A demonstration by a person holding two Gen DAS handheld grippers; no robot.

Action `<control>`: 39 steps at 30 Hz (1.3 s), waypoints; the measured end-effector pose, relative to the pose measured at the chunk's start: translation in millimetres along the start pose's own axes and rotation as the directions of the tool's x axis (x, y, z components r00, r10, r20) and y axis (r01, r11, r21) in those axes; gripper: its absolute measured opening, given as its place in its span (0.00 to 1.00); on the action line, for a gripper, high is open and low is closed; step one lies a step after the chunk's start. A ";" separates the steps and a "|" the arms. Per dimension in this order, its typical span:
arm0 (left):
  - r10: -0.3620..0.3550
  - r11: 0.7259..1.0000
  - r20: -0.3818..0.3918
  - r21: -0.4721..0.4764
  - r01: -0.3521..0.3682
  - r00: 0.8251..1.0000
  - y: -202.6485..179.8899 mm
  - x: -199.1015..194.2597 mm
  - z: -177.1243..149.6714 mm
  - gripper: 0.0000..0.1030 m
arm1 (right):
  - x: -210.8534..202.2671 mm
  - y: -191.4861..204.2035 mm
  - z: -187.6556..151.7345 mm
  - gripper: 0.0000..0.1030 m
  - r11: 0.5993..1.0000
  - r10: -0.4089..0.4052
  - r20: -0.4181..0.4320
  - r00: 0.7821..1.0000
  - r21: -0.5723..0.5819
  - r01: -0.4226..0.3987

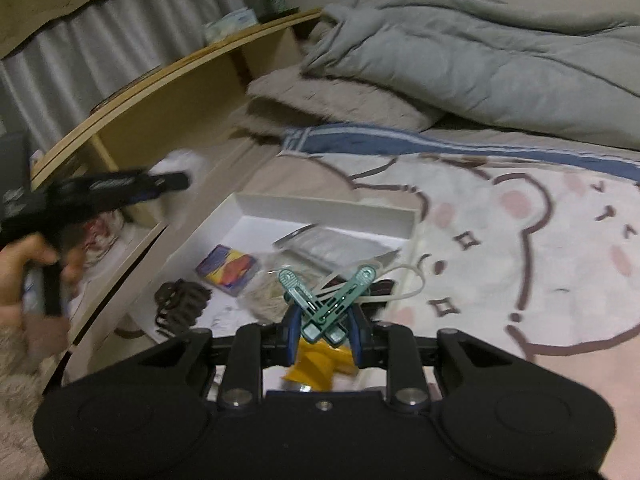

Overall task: Organize objects
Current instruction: 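Carry the cotton ball and green clothespins with both tools over the white box, then open the left tool releasing the cotton ball while the right tool releases the clothespins in the box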

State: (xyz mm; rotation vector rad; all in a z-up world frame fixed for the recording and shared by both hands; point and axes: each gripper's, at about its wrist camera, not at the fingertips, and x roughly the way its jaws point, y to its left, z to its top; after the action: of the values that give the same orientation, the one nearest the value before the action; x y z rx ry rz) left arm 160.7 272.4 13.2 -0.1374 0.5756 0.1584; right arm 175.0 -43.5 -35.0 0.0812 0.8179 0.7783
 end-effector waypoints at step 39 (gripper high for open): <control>0.096 0.995 -0.261 0.054 -0.085 0.961 20.0 81.6 -18.4 0.76 | 85.6 47.2 0.2 0.61 0.996 0.086 -0.169 0.982 0.036 -0.081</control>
State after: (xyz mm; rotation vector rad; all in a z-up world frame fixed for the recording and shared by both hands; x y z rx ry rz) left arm 214.8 297.8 -48.6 -0.0915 0.8511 0.2187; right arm 183.7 46.6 -71.9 0.0758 0.9928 0.8612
